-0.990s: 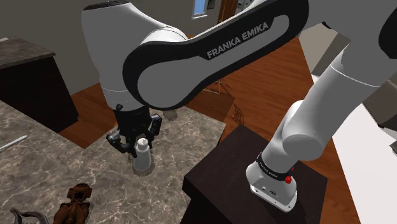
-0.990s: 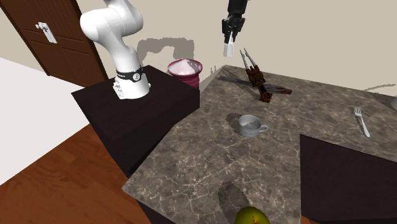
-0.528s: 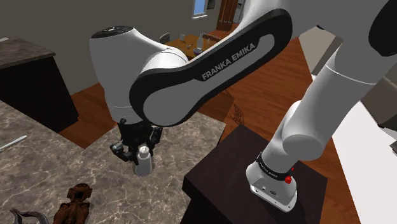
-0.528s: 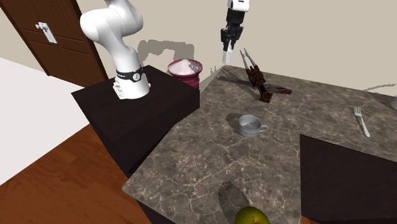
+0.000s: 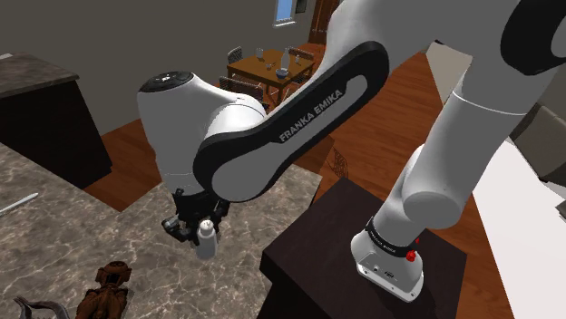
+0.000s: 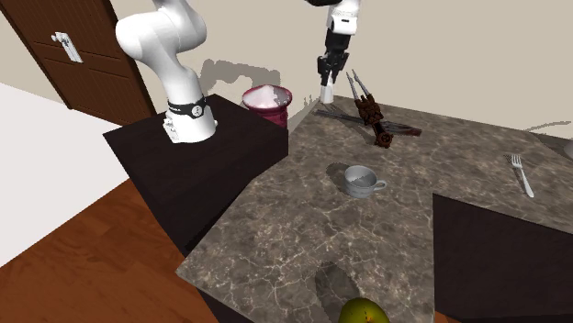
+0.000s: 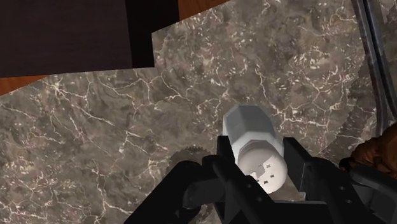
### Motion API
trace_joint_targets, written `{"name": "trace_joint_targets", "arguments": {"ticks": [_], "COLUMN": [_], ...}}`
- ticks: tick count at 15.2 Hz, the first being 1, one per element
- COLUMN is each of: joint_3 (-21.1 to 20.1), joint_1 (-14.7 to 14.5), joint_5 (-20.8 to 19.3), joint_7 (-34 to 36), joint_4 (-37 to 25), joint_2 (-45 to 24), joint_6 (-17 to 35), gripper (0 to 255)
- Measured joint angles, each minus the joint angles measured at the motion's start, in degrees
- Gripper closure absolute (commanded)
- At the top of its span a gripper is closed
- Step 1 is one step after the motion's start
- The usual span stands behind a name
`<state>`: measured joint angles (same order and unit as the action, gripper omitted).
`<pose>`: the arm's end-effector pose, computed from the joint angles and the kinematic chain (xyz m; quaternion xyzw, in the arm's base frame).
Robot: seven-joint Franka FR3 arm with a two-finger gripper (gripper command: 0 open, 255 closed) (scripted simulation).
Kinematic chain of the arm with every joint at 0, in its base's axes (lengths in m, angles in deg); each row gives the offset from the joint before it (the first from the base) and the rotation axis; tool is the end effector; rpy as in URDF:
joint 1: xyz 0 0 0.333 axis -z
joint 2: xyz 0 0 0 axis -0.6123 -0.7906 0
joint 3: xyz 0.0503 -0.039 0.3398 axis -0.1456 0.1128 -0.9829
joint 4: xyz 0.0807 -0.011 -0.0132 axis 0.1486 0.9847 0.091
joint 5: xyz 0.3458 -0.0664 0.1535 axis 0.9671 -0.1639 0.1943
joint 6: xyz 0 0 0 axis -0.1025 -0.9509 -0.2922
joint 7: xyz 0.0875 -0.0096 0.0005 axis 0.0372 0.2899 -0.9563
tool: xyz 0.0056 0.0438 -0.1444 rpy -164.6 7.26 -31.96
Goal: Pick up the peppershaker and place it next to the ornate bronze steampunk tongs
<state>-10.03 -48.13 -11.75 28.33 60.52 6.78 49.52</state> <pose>0.3250 0.3877 0.3209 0.9978 -0.0453 -0.0439 0.0195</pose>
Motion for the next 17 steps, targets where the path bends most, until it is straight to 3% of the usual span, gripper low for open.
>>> {"name": "trace_joint_targets", "arguments": {"ticks": [17], "joint_3": [3.5], "joint_1": [-2.8], "joint_5": [-10.8], "joint_7": [7.1], "joint_4": [2.4], "joint_2": [-12.1], "joint_6": [11.9], "gripper": [255]}}
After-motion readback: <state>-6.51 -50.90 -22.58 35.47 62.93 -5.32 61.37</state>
